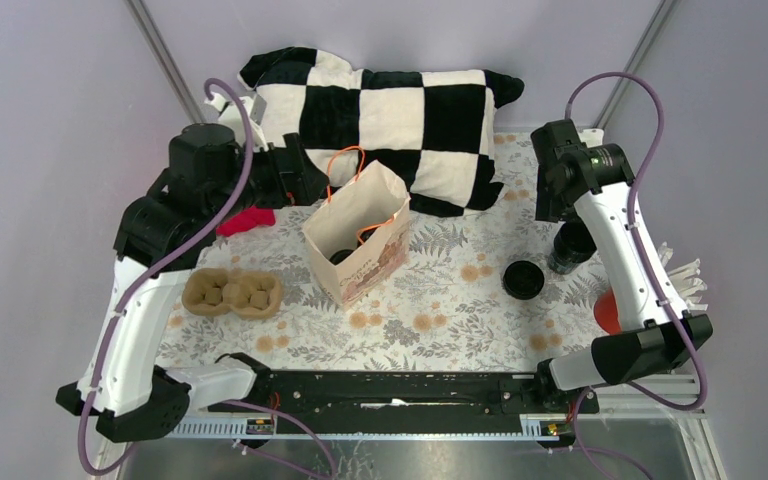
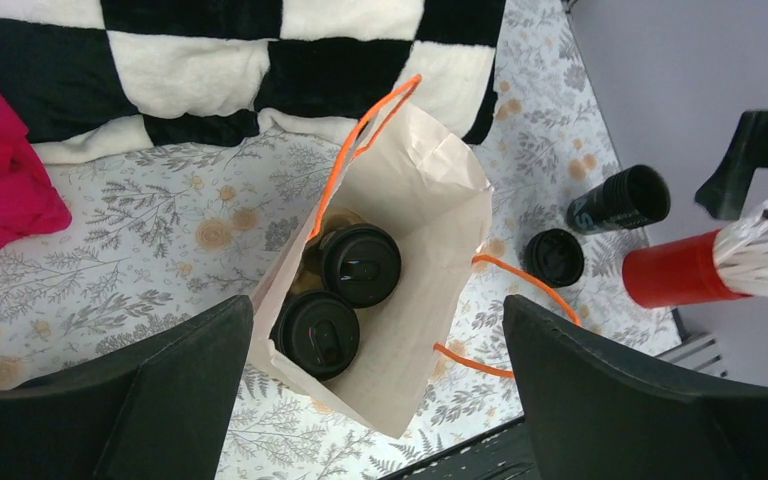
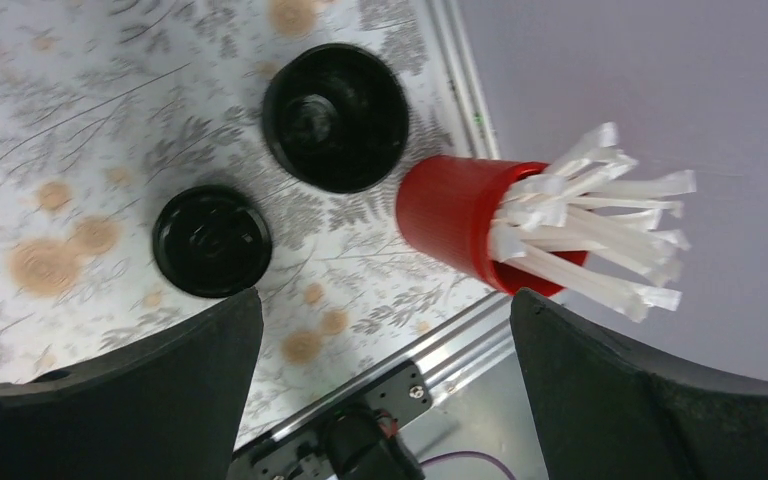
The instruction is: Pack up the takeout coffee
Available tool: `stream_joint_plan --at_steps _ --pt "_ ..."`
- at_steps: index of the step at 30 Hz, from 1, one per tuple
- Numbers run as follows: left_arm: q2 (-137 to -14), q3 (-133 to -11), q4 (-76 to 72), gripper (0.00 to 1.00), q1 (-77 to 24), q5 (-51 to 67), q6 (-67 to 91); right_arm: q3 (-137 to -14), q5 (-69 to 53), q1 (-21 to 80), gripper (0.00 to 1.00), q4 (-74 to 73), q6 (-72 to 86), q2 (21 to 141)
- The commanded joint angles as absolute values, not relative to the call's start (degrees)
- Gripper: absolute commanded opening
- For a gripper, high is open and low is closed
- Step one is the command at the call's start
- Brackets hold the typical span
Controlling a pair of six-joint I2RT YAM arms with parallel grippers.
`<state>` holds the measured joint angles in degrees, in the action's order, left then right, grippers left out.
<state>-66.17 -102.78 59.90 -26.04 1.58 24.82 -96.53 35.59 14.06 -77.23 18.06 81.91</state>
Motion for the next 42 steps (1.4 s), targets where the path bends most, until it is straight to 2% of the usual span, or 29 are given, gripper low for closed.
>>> stream_joint_plan --at_steps 1,4,6,13,17,19,21,24,27,32,36,42 --pt "-67.6 -106.0 59.1 0.99 -29.4 -5.2 22.0 -96.6 48.6 12.6 0.99 -78.4 19.3 82.4" --pt "-68.5 -107.0 59.5 0.99 -30.2 -5.6 22.4 -94.6 48.7 9.2 0.97 -74.8 16.3 81.0" --pt "-69.3 -107.4 60.2 0.99 -30.2 -5.5 23.1 -92.0 47.2 4.3 0.84 -70.4 13.0 78.8" --pt "-72.8 -110.9 63.9 0.99 -30.1 -0.8 24.9 -84.0 39.1 -6.7 0.80 -62.2 7.9 76.3" --pt "-75.0 -112.4 66.0 0.98 -30.1 2.1 26.0 -81.2 35.1 -6.9 0.71 -60.6 8.5 76.0" --pt "-75.7 -112.3 65.9 0.98 -30.1 3.2 26.8 -79.9 33.7 -6.9 0.71 -61.1 8.6 76.0" --pt "-76.4 -112.2 65.9 0.98 -30.1 3.9 27.6 -77.9 34.9 -6.8 0.76 -61.2 7.7 75.6" --pt "-77.0 -112.4 65.9 0.98 -30.1 4.5 28.3 -75.2 37.8 -6.8 0.75 -60.7 7.0 74.8" --pt "-77.7 -113.2 66.1 0.97 -30.1 5.1 28.6 -73.5 36.9 -6.8 0.68 -59.7 7.1 74.7" --pt "-80.1 -117.0 68.5 0.96 -30.1 5.4 27.9 -71.8 38.2 -6.8 0.63 -59.0 7.1 76.0" --pt "-80.5 -116.6 68.3 0.96 -30.1 6.1 28.2 -71.1 39.0 -6.8 0.48 -57.2 6.1 75.4" --pt "-80.5 -116.4 67.8 0.95 -30.1 6.2 28.1 -71.2 40.2 -6.7 0.48 -55.0 5.3 76.9"
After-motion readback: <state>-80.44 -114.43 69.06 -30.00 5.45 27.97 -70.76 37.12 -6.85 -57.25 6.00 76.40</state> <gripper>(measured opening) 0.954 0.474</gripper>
